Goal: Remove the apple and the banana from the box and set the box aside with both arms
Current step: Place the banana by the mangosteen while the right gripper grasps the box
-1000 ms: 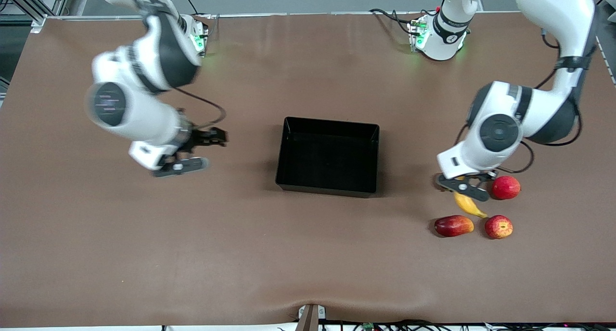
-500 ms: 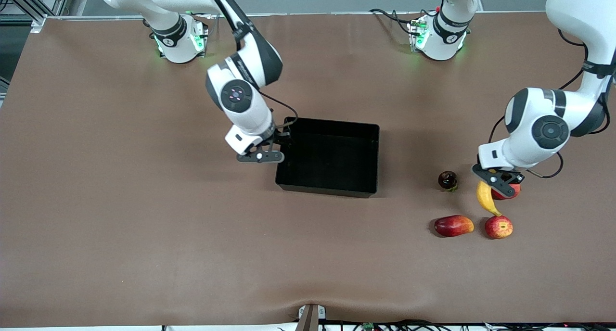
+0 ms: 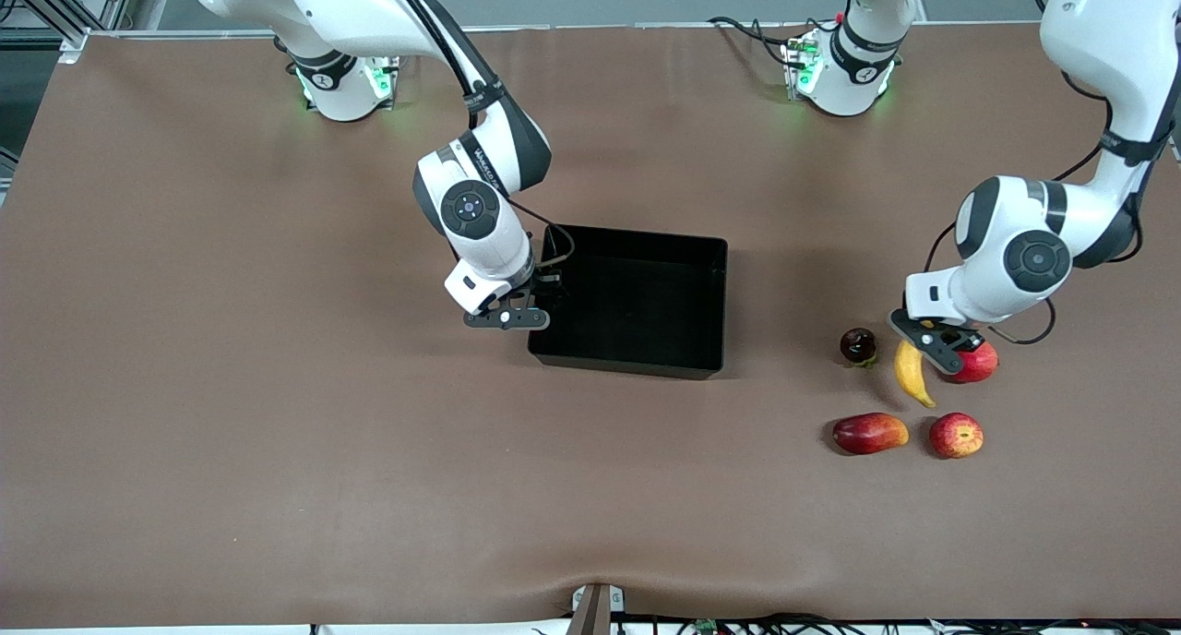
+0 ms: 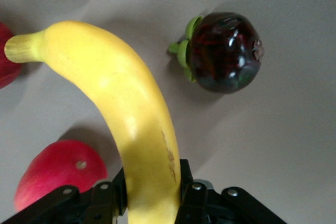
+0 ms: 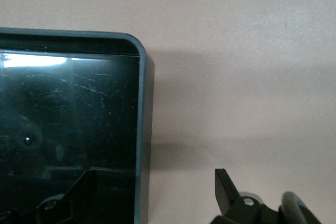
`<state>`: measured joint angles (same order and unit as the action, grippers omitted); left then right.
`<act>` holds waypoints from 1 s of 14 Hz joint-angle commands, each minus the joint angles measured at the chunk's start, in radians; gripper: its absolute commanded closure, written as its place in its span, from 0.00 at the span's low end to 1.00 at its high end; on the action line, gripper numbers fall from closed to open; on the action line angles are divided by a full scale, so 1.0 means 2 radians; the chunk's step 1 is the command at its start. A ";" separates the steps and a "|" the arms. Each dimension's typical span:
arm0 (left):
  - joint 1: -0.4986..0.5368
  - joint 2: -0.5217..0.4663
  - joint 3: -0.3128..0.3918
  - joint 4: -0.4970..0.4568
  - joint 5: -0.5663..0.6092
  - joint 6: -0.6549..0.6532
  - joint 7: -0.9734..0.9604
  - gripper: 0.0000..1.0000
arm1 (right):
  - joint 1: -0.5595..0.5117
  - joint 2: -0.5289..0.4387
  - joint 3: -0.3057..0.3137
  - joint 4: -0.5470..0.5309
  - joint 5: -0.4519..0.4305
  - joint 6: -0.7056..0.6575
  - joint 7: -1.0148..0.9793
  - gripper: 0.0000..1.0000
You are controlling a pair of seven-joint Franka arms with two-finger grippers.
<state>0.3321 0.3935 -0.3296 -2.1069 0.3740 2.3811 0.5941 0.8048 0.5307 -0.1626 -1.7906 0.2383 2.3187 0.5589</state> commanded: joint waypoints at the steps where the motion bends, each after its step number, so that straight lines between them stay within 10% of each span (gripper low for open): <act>1: 0.003 0.013 -0.001 -0.005 0.009 0.024 0.004 1.00 | 0.011 0.001 -0.003 0.007 0.010 -0.008 0.046 0.79; 7: 0.007 0.046 0.003 -0.006 0.008 0.057 0.001 0.93 | 0.006 0.005 0.000 0.010 0.010 -0.031 0.053 1.00; 9: 0.007 0.040 0.003 -0.005 0.009 0.057 -0.001 0.51 | 0.004 0.002 0.000 0.016 0.011 -0.038 0.053 1.00; 10: 0.007 0.033 0.002 -0.003 0.009 0.057 -0.002 0.01 | 0.000 0.000 -0.001 0.028 0.025 -0.064 0.053 1.00; 14: 0.020 0.002 -0.001 0.008 0.002 0.051 0.001 0.00 | -0.069 -0.017 -0.003 0.095 0.037 -0.210 0.026 1.00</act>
<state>0.3457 0.4618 -0.3222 -2.0888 0.3740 2.4904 0.5919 0.7495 0.5267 -0.1783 -1.6618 0.2923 2.0265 0.6476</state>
